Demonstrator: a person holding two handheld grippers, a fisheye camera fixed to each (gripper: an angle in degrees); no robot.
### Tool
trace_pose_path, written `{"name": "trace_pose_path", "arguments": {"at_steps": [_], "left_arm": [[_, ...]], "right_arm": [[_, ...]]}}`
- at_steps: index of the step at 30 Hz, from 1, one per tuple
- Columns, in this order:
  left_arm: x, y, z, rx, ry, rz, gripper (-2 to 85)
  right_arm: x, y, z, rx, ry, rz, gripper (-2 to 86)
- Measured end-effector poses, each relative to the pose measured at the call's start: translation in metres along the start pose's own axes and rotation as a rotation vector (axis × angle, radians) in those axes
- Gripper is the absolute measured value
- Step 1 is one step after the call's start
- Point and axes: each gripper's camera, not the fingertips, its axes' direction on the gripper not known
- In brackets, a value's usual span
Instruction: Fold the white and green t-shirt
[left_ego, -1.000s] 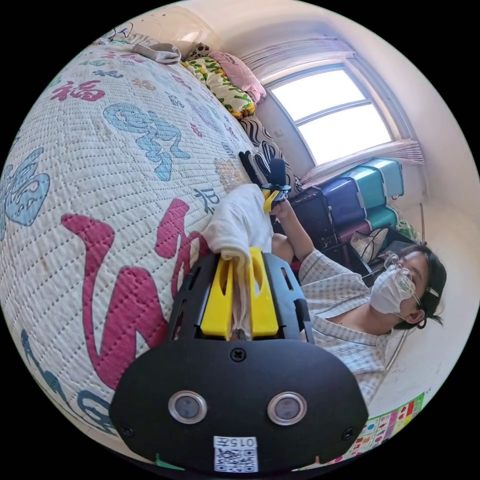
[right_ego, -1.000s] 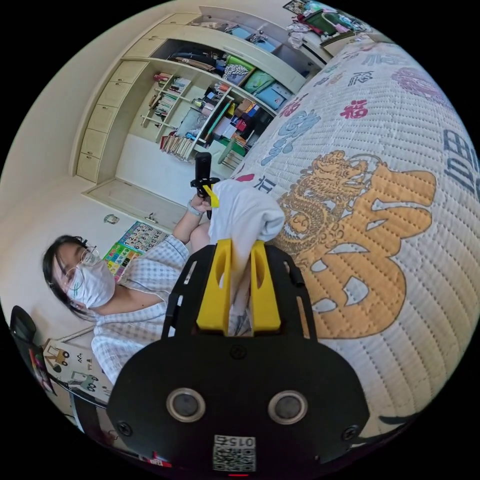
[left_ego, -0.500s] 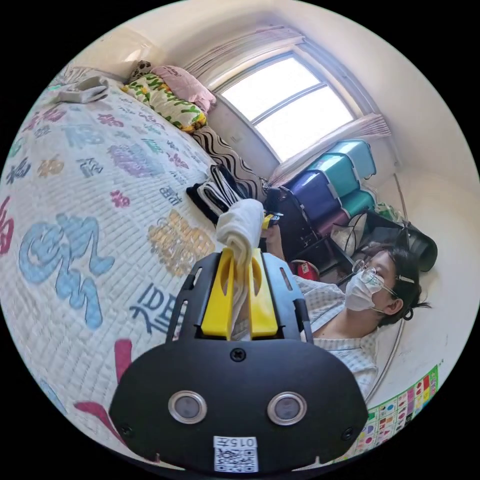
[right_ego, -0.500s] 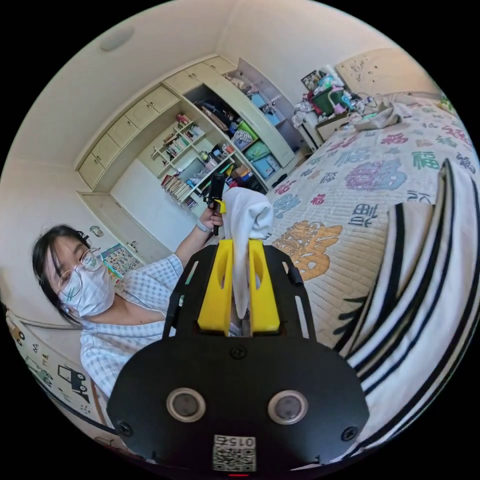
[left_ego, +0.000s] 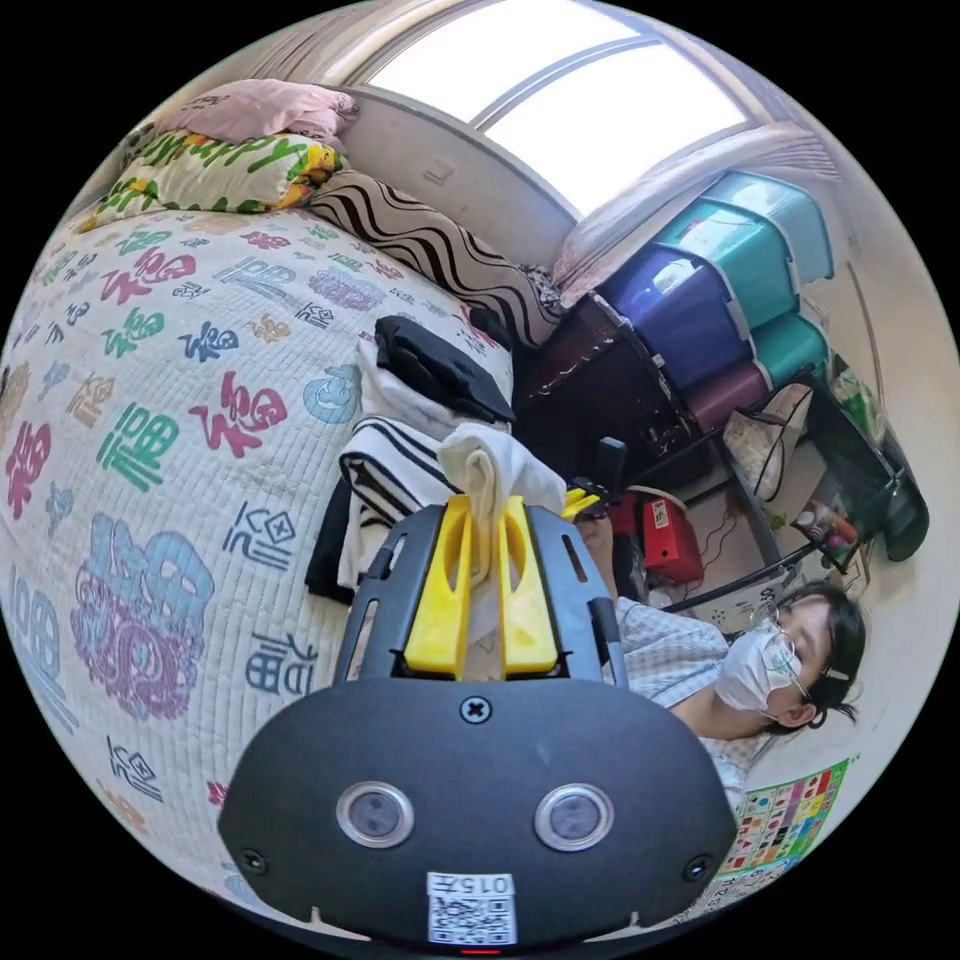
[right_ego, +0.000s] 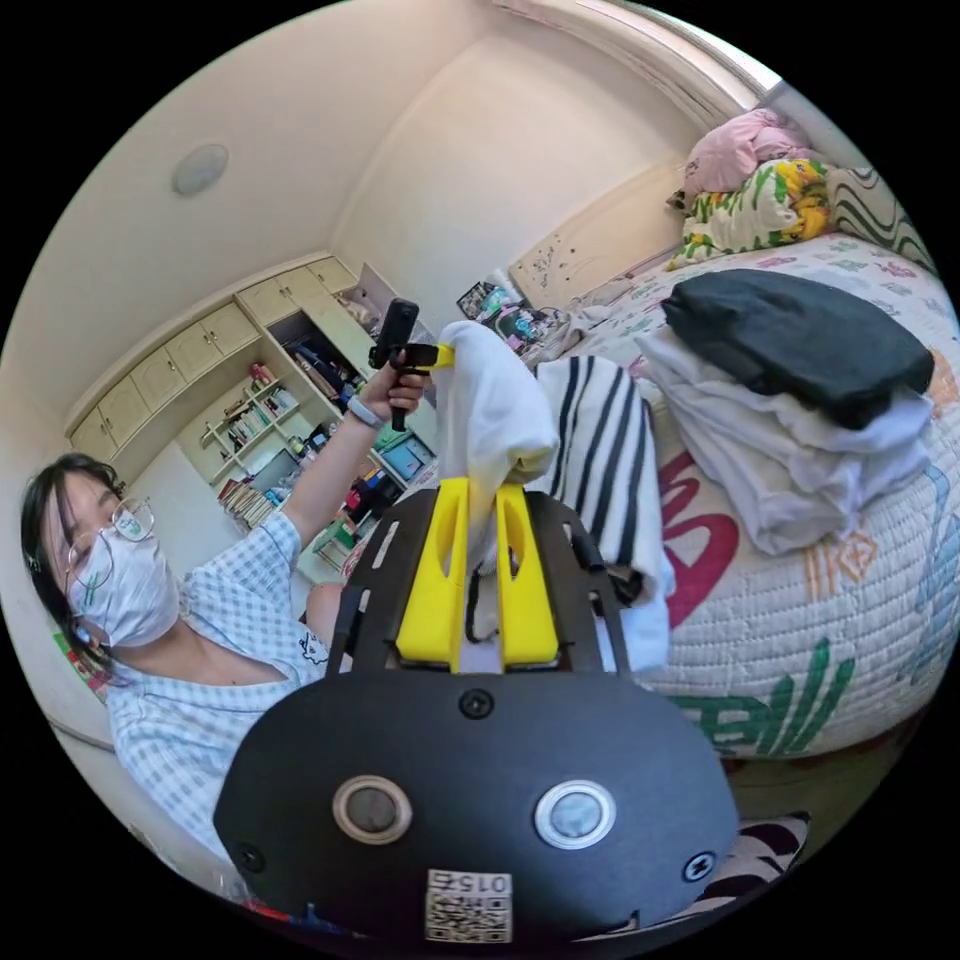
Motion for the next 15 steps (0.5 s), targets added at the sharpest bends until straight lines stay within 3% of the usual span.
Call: {"name": "trace_pose_path", "arguments": {"at_steps": [5,9,10,15], "left_arm": [[-0.036,-0.078,0.087,-0.138,-0.043,-0.07,2.1],[-0.045,-0.102,0.105,-0.235,-0.053,-0.1,2.3],[-0.042,-0.108,0.101,-0.247,-0.095,-0.1,2.4],[-0.011,-0.138,0.067,-0.085,-0.316,-0.04,4.7]], "right_arm": [[0.024,0.017,-0.042,0.031,0.029,0.068,4.4],[0.033,0.026,-0.068,0.011,-0.012,0.042,2.1],[0.038,0.03,-0.08,0.006,0.068,0.065,1.5],[0.048,0.032,-0.141,0.149,0.317,0.105,5.2]]}}
